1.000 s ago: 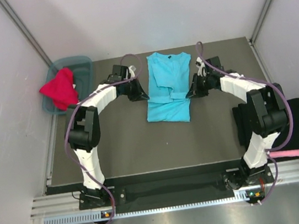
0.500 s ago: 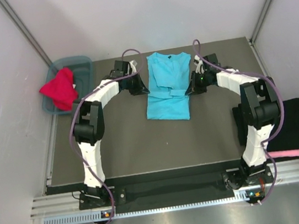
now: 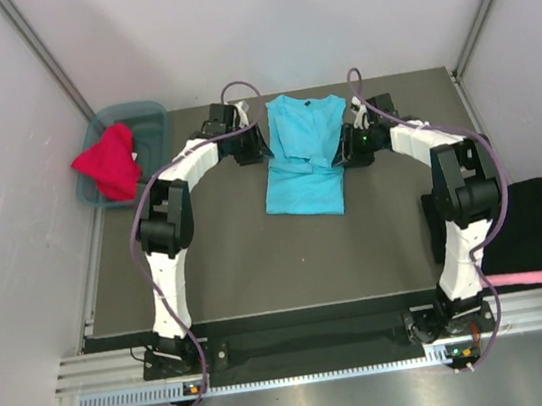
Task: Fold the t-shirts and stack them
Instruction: Fold the tshirt, then neatly place the folded tshirt to the corner
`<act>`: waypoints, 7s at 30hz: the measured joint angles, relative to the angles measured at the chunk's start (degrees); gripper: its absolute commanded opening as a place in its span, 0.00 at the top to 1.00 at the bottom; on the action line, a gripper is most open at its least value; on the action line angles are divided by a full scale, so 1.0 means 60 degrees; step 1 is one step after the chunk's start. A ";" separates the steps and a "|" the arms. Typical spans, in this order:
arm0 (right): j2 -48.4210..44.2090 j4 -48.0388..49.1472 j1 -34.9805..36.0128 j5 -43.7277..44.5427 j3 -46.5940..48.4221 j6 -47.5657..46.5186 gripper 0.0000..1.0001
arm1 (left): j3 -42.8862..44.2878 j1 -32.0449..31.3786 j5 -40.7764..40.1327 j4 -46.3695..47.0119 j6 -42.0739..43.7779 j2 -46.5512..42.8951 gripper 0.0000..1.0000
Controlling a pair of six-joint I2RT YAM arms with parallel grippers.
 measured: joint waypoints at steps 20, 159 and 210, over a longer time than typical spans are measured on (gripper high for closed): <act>-0.2433 -0.0437 -0.0441 -0.1027 -0.4350 0.1504 0.46 | -0.3774 0.0780 0.1133 -0.1104 -0.0892 -0.2466 0.39; 0.0233 0.1271 -0.1308 -0.0189 0.1526 -0.0182 0.39 | 0.3198 0.0142 -0.1410 0.0168 0.2470 0.0769 0.29; 0.3716 0.2357 -0.0780 -0.2291 0.2925 0.2095 1.00 | 0.1330 -0.0208 0.4335 -0.0867 0.2528 0.1745 0.33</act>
